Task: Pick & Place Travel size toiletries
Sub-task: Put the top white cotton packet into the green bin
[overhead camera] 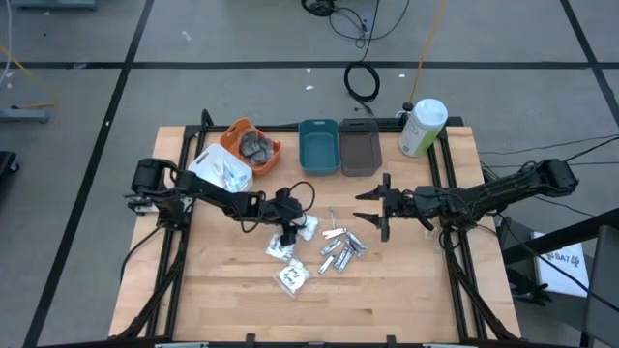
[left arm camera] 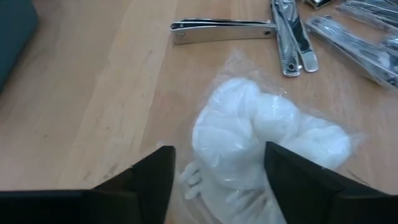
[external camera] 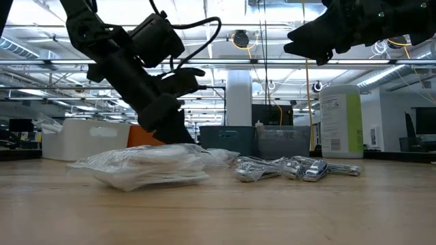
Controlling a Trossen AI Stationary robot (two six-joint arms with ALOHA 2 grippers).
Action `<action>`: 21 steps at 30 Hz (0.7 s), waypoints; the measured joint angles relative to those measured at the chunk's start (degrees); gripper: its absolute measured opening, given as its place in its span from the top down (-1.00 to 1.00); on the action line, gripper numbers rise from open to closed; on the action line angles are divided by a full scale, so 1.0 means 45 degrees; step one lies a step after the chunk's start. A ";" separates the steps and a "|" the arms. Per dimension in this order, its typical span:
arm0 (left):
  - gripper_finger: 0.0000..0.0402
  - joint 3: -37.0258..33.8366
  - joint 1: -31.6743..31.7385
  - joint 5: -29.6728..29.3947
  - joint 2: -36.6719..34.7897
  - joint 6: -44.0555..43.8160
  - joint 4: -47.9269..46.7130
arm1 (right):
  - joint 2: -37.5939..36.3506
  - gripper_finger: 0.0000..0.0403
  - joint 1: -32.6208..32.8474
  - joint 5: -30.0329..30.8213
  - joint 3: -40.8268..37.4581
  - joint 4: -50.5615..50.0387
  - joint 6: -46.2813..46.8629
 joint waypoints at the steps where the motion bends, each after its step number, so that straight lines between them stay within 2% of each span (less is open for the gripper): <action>1: -0.13 -0.0002 0.0000 0.0087 0.0000 -0.0008 -0.0009 | 0.0000 -0.05 0.0000 0.0000 0.0000 0.0000 0.0000; 7: 0.45 -0.0004 0.0000 0.0154 0.0000 -0.0193 0.0001 | -0.0028 -0.05 0.0000 0.0004 0.0000 -0.0100 0.0000; 12: 0.92 -0.0022 0.0012 0.0138 -0.0177 0.0574 -0.0151 | -0.0509 -0.05 0.0051 -0.0001 0.0000 -0.0381 -0.0005; 21: 0.99 -0.0038 0.0049 0.0107 -0.1775 0.1127 -0.0055 | -0.1741 -0.05 0.0131 0.0004 0.0008 -0.2467 -0.0042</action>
